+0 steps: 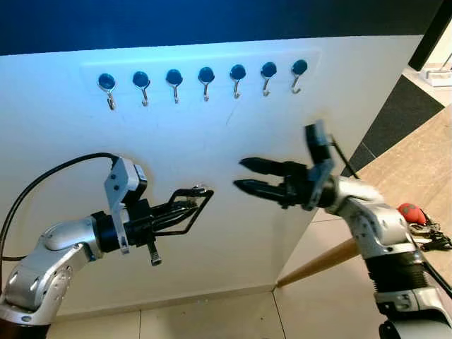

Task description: Hang keys on a hook

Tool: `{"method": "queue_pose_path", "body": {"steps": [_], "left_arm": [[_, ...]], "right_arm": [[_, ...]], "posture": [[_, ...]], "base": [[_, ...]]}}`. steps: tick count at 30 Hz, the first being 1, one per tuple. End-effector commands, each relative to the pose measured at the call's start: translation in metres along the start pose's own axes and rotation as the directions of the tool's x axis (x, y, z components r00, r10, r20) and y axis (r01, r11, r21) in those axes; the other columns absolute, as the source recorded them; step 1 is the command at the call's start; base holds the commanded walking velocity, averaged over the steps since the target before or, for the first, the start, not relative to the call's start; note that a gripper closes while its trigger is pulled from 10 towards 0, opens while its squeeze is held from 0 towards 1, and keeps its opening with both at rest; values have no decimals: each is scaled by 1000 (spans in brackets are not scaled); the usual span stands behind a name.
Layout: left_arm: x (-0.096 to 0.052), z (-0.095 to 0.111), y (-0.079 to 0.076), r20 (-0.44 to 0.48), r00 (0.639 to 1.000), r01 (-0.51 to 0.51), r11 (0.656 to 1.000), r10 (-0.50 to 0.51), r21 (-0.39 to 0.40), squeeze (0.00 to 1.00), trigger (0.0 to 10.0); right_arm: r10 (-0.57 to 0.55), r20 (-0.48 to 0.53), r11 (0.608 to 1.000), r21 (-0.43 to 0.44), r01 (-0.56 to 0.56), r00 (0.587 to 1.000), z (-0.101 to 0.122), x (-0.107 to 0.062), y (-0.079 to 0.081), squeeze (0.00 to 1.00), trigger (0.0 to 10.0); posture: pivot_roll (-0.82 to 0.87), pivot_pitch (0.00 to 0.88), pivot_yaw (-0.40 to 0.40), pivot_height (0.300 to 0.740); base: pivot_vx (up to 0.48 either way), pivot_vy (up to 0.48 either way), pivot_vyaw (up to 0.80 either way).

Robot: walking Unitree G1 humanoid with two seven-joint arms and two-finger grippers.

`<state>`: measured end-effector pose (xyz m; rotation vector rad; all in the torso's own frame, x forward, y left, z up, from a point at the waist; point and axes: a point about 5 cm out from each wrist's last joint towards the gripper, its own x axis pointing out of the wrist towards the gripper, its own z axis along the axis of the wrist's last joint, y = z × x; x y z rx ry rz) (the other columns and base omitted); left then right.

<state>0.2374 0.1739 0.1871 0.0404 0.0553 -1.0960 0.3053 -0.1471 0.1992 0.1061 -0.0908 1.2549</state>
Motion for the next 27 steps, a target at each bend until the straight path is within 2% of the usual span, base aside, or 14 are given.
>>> {"method": "queue_pose_path", "body": {"steps": [1,6,8,9,10,15,16,19,20,21,23,25,26,27], "left_arm": [[-3,3,2,22,1000,-6,1000,6,3,0,0],[-3,12,4,85,996,-20,1000,19,11,0,0],[-4,20,6,139,990,-42,999,38,27,0,0],[-5,26,7,170,985,-48,998,42,32,0,0],[-5,26,7,170,985,-48,998,42,32,0,0],[-9,37,10,243,968,-80,996,66,47,0,0],[-11,39,10,255,965,-75,996,59,51,0,4549],[-14,41,9,264,963,-76,996,59,55,0,4549],[-15,41,9,267,962,-76,996,59,55,0,8431],[-17,42,10,268,961,-81,995,64,55,0,9294],[-19,41,11,268,960,-96,994,78,53,0,9843],[-22,41,12,267,959,-110,993,93,50,0,10000],[-22,41,12,267,959,-110,993,93,50,0,10000],[-24,40,12,266,958,-120,992,104,47,0,10000]], "right_arm": [[-10,-9,999,39,10,1000,-8,-6,0,0,10000],[-33,-55,995,92,38,998,-26,-9,1,0,10000],[-23,-140,988,146,44,990,-48,-10,6,0,10000],[-11,-242,987,152,49,970,-67,-11,11,0,10000],[-11,-242,987,152,49,970,-67,-11,11,0,10000],[27,-352,974,219,55,935,-107,-4,27,0,10000],[32,-383,972,228,61,923,-118,-1,32,0,10000],[39,-431,969,238,71,902,-136,4,40,0,10000],[25,-460,965,242,98,887,-146,4,42,0,10000],[-1,-503,960,241,142,864,-157,1,43,0,10000],[-40,-565,948,239,209,824,-175,-7,44,0,10000],[-87,-651,936,206,285,754,-194,-23,47,0,10000],[-87,-651,936,206,285,754,-194,-23,47,0,10000],[-134,-700,920,176,351,702,-204,-35,47,0,10000]], "posture": [[-15,67,-6,740],[-18,63,-7,740],[-19,62,-9,740],[-19,61,-11,740],[-19,61,-11,740],[-21,60,-10,740],[-21,59,-11,740],[-23,61,-9,740],[-24,61,-10,740],[-24,63,-10,740],[-23,66,-9,740],[-22,67,-9,740],[-22,67,-9,740],[-23,70,-9,740]], "base": [[0,0,0],[0,0,0],[0,0,0],[0,0,0],[0,0,0],[0,0,0],[0,0,0],[0,0,0],[0,0,0],[0,0,0],[0,0,0],[0,0,0],[0,0,0],[0,0,0]]}}
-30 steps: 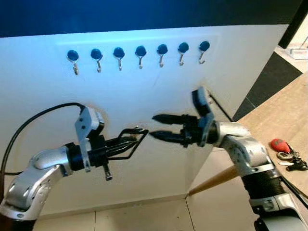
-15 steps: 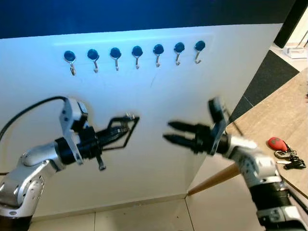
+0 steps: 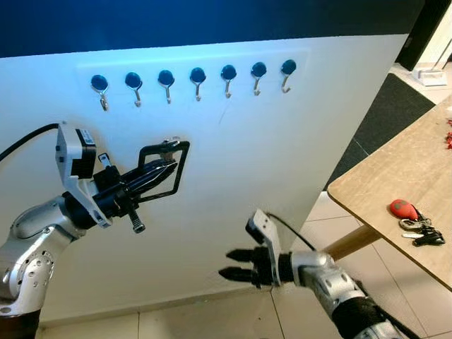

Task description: Hang keys on a hook

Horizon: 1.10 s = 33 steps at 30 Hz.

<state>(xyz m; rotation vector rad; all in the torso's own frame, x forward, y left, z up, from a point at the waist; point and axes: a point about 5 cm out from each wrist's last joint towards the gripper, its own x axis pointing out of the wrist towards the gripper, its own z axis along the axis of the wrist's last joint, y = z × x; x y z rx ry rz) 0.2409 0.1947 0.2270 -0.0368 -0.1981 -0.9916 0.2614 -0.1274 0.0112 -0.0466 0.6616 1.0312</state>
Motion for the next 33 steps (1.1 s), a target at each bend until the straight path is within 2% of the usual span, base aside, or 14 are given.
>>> {"method": "queue_pose_path", "body": {"steps": [1,3,4,6,7,9,10,11,16,19,26,29,33], "left_arm": [[-4,3,0,21,1000,-10,1000,10,3,0,10000],[-8,3,2,21,999,-37,999,37,2,0,10000],[-8,3,2,21,999,-37,999,37,2,0,10000],[-10,2,3,22,998,-50,999,50,-4,0,10000],[-11,0,4,19,997,-69,998,70,-7,0,10000],[-11,0,4,19,997,-69,998,70,-7,0,10000],[-14,-1,6,18,995,-94,996,94,-9,0,10000],[-17,-2,7,17,993,-120,993,120,-8,0,10000],[-24,-2,10,18,987,-161,987,161,-3,0,10000],[-40,2,17,4,973,-230,972,230,42,0,10000],[-56,9,30,20,941,-339,937,339,78,0,10000],[-67,22,39,66,914,-406,906,400,124,0,10000],[-71,28,36,89,924,-381,915,372,128,0,10000]], "right_arm": [[-66,-81,997,23,68,995,-23,-3,-3,0,10000],[-208,-164,973,60,221,964,-49,-10,-13,0,10000],[-208,-164,973,60,221,964,-49,-10,-13,0,10000],[-315,-241,935,85,344,918,-73,-20,-16,0,10000],[-374,-291,903,102,417,881,-89,-27,-16,0,10000],[-374,-291,903,102,417,881,-89,-27,-16,0,10000],[-417,-358,880,72,470,836,-107,-35,-14,0,10000],[-438,-393,860,78,504,808,-119,-41,-10,0,10000],[-453,-439,839,84,538,775,-137,-46,-3,0,10000],[-452,-509,820,84,565,732,-159,-53,9,0,10000],[-451,-539,818,70,571,711,-169,-56,16,0,10000],[-443,-564,816,68,574,697,-176,-58,21,0,10000],[-436,-580,820,59,570,687,-181,-60,24,0,10000]], "posture": [[-23,70,-9,740],[-23,71,-9,740],[-23,71,-9,740],[-21,73,-8,740],[-20,76,-8,740],[-20,76,-8,740],[-20,76,-8,740],[-18,77,-8,740],[-12,80,-11,740],[-13,84,-15,740],[-16,85,-17,740],[-16,84,-17,740],[-13,86,-20,740]], "base": [[0,0,0],[0,0,0],[0,0,0],[0,0,0],[0,0,0],[0,0,0],[0,0,0],[0,0,0],[0,0,0],[0,0,0],[0,0,0],[0,0,0],[0,0,0]]}}
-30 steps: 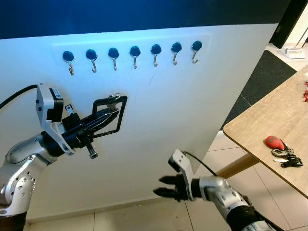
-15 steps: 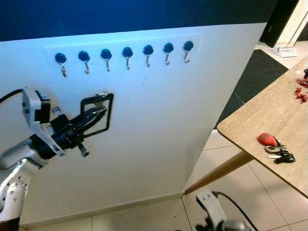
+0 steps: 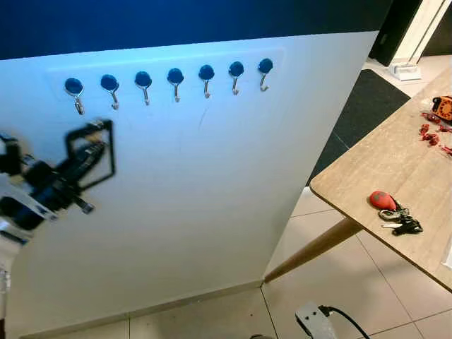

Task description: Hang keys on a hook

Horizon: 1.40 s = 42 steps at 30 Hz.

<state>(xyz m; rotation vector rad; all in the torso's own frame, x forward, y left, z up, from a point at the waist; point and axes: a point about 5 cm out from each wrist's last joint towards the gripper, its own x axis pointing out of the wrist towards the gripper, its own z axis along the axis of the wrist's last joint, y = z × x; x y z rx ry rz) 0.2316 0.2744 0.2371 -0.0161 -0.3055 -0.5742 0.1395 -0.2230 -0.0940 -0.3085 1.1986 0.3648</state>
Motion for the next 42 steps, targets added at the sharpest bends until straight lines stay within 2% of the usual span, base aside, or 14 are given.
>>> {"method": "queue_pose_path", "body": {"steps": [1,7,9,14,22,30,42], "left_arm": [[-4,10,-2,3,999,47,998,-47,30,0,10000],[-17,19,-13,22,987,158,987,-158,3,0,10000],[-33,28,-20,18,971,240,971,-240,-8,0,10000],[-36,34,-16,47,976,211,977,-211,17,0,10000],[-23,33,-13,99,979,180,984,-180,7,0,10000],[2,14,-27,109,963,257,962,-247,-92,0,10000],[18,10,-28,103,963,258,963,-249,-79,0,10000]], "right_arm": [[4,-25,1000,-12,-4,1000,-8,1,4,0,10000],[1,-40,1000,-20,-2,999,-12,0,5,0,10000],[-5,-53,1000,-26,3,999,-16,0,4,0,10000],[-5,-47,1000,-28,4,999,-13,0,3,0,10000],[-7,-35,999,-38,5,999,-7,0,2,0,10000],[-6,-28,999,-38,5,1000,-5,1,3,0,10000],[-3,-26,1000,-20,3,1000,-6,1,5,0,10000]], "posture": [[-13,86,-20,740],[-14,87,-21,740],[-11,86,-25,740],[-9,84,-26,740],[-6,76,-30,740],[-13,71,-22,740],[-26,77,-5,740]], "base": [[0,0,0],[0,0,0],[0,0,0],[0,0,0],[0,0,0],[0,0,0],[0,0,0]]}}
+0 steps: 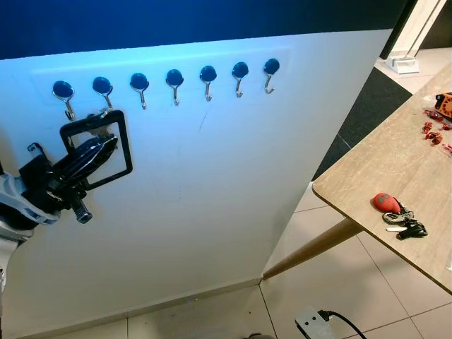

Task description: Hang keys on a hook

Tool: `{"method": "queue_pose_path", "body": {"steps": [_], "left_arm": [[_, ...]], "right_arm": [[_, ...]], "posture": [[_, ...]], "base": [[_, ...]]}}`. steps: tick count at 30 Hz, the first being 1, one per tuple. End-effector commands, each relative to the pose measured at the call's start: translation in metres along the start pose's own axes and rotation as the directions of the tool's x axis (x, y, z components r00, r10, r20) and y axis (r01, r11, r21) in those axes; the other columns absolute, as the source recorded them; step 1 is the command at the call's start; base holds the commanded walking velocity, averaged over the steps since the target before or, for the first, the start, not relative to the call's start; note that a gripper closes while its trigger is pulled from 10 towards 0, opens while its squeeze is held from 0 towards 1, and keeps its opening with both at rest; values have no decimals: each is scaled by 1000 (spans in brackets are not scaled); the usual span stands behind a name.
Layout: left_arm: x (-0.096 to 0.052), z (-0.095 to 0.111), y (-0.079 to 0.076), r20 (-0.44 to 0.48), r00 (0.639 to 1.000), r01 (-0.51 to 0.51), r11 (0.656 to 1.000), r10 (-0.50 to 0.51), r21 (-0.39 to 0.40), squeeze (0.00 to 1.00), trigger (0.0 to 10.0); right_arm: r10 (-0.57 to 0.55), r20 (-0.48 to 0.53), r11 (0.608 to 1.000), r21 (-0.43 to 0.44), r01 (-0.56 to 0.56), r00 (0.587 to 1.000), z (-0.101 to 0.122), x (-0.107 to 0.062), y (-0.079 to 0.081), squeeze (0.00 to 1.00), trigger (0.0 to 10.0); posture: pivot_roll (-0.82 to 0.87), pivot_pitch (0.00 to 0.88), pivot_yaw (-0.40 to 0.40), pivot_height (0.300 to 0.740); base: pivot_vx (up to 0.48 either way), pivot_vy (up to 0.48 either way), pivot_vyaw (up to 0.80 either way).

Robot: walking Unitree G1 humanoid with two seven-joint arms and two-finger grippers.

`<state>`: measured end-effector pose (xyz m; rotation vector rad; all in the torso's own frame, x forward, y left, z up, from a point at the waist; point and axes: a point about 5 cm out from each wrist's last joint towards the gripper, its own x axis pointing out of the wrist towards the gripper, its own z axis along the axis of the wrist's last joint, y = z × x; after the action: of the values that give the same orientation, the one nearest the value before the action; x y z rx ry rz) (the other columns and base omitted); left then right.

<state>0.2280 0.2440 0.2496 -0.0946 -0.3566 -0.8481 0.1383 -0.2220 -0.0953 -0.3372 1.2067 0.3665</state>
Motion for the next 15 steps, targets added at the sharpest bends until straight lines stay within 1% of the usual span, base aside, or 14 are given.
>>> {"method": "queue_pose_path", "body": {"steps": [1,9,10,15], "left_arm": [[1,1,1,21,1000,-11,1000,10,14,0,10000],[-3,8,6,26,999,-37,998,36,41,0,10000],[-10,11,11,21,998,-67,996,66,59,0,10000],[-16,15,14,21,996,-88,994,86,72,0,10000]], "right_arm": [[9,-12,1000,3,-9,1000,-5,0,4,0,10000],[14,-13,1000,7,-14,1000,-5,1,5,0,10000],[15,-13,1000,7,-15,1000,-5,1,5,0,10000],[14,-12,1000,8,-14,1000,-5,1,5,0,10000]], "posture": [[-26,77,-5,740],[-24,79,-5,740],[-25,79,-7,740],[-25,79,-7,740]], "base": [[0,0,0],[0,0,0],[0,0,0],[0,0,0]]}}
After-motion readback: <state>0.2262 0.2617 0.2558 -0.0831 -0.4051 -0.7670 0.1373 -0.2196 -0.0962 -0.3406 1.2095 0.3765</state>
